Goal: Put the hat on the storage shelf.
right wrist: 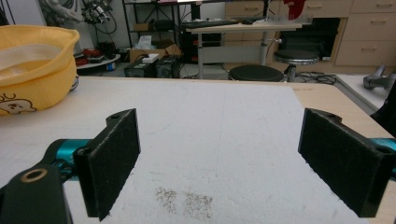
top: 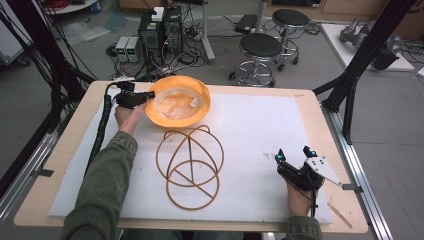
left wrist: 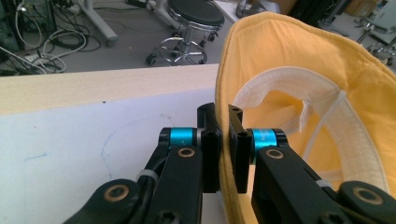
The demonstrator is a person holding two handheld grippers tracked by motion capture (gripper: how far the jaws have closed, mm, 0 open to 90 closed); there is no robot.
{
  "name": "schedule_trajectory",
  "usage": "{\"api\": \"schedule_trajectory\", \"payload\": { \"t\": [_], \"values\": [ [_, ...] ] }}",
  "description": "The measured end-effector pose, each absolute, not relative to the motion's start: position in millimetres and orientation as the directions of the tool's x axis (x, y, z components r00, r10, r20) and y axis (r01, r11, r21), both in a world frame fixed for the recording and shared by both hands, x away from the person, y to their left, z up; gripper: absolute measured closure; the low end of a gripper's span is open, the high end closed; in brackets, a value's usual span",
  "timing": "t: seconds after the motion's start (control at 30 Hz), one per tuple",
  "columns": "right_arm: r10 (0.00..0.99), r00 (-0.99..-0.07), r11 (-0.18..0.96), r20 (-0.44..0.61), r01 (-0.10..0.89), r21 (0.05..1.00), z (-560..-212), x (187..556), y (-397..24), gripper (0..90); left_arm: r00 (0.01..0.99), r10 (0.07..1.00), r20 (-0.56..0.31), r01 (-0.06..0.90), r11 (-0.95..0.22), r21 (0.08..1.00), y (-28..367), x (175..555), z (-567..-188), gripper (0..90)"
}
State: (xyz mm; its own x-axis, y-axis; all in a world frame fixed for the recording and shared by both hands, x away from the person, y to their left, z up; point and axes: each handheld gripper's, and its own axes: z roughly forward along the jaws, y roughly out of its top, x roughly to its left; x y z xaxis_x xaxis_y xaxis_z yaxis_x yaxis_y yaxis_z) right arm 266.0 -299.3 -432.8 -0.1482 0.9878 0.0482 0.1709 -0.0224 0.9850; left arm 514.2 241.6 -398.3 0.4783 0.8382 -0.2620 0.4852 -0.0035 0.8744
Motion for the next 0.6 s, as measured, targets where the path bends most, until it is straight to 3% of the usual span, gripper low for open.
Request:
{"api": "schedule_trajectory", "payload": {
  "t": [0.43,0.6],
  "values": [
    [0.988,-0.148,-0.018,0.043,0.171,0.985,-433.0,266.5,-299.2,11.6,0.552,0.82,-0.147,0.313,-0.041,0.949,234.0,495.8,-369.1,86.5],
    [0.988,-0.147,-0.018,0.043,0.17,0.985,-432.9,265.8,-298.5,11.6,0.555,0.831,-0.04,0.164,-0.062,0.984,229.3,475.6,-354.3,86.7]
  ]
}}
